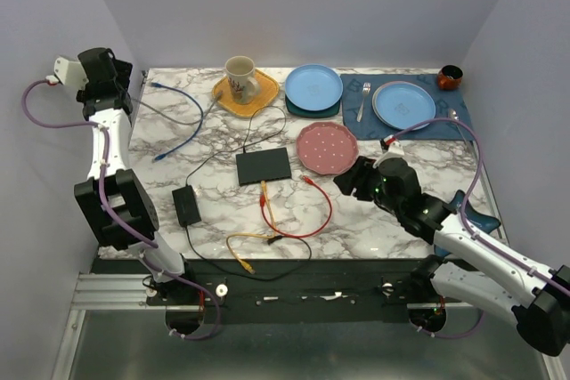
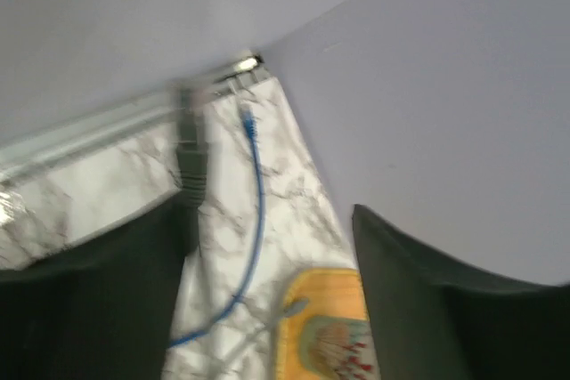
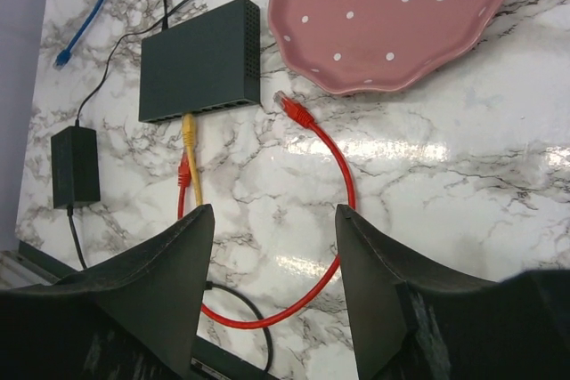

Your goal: Pull the plug from the switch port

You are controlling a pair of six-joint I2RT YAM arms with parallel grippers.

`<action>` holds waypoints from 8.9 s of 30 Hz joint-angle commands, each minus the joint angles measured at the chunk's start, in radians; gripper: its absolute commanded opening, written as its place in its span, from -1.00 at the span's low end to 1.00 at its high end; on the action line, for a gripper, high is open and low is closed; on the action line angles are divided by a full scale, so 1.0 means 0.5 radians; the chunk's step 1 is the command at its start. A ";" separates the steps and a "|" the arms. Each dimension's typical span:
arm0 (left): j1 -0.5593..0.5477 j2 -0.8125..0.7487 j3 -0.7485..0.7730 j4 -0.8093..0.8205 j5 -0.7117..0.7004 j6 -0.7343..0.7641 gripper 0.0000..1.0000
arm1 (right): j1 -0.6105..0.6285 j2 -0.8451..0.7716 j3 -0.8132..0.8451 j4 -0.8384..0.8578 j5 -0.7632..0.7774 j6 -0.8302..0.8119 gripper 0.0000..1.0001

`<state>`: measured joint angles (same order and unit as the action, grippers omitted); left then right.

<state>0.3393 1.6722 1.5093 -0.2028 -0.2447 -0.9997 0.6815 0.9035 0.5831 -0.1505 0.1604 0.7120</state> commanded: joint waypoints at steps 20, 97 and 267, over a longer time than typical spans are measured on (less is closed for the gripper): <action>-0.201 -0.684 -0.920 -0.208 0.183 0.060 0.98 | 0.008 0.249 0.027 0.221 -0.220 0.055 0.29; -1.170 -0.261 -1.261 -0.061 0.624 0.211 0.23 | 0.076 1.610 0.478 0.819 -1.042 0.193 0.14; -2.660 -1.385 -1.911 0.068 0.542 0.643 0.98 | 0.088 0.785 0.549 0.086 -0.352 0.092 -0.99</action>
<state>-0.9295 0.9134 0.5262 -0.1150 0.1745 -0.6888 0.7189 1.2812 0.8646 -0.0875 -0.0380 0.7582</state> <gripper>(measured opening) 0.988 0.172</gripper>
